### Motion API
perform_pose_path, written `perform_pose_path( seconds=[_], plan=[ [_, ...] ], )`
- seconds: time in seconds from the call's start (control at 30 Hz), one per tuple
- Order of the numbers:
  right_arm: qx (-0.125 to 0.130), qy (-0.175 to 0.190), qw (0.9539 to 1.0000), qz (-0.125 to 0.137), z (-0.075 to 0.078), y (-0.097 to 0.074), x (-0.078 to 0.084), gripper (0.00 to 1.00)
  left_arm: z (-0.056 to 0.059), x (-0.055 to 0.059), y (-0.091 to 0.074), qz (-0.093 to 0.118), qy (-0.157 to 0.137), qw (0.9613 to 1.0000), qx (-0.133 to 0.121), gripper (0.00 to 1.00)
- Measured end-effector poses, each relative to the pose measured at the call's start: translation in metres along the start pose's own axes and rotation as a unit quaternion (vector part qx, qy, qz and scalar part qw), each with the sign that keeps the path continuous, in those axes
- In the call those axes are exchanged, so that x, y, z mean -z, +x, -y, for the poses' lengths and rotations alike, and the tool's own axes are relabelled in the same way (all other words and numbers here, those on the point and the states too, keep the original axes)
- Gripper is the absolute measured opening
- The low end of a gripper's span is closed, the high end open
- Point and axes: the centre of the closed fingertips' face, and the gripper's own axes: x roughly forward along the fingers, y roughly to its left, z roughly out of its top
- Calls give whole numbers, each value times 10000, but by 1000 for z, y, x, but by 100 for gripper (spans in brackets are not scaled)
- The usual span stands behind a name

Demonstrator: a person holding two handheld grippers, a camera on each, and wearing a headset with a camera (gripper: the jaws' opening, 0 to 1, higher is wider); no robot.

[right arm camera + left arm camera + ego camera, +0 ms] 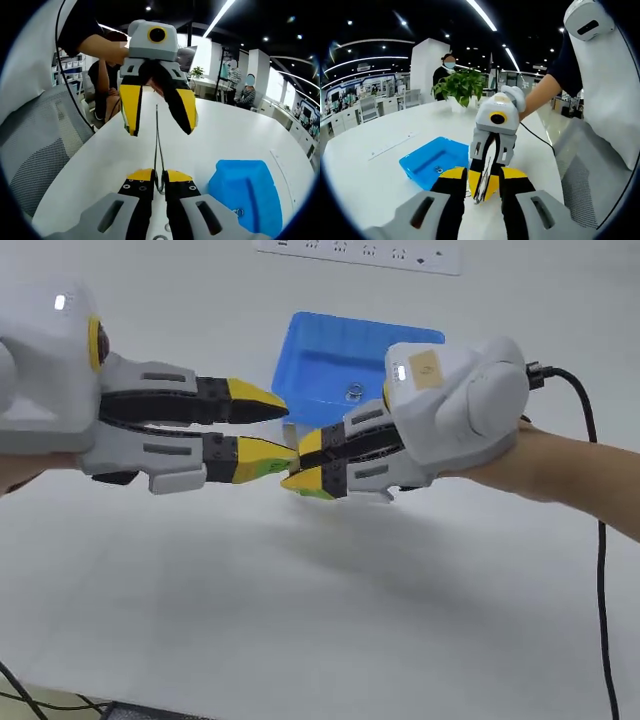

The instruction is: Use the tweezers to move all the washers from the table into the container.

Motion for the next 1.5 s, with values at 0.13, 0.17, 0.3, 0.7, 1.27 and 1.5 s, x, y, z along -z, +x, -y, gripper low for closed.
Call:
perform_pose_path(
  seconds=[0.13,0.17,0.3,0.7,1.27,1.5],
  plan=[
    [134,111,9998,31,3,-3,-8,8,-1,-23,-13,629,-224,9969,-412,45],
    [163,117,9998,37,3,-4,-10,8,-2,-23,-19,630,-183,9967,-471,48],
    [265,138,9995,80,4,-8,-22,8,-3,-15,-39,635,-219,9963,-538,54],
    [729,235,9970,79,19,-34,-51,8,2,-13,-75,950,-465,9892,-1011,65],
    [1295,124,9915,67,56,-58,-70,9,4,4,-89,982,-777,9822,-1398,87],
    [1571,196,9874,14,85,-64,-58,9,-9,19,-89,729,-940,9767,-1786,100]
  ],
)
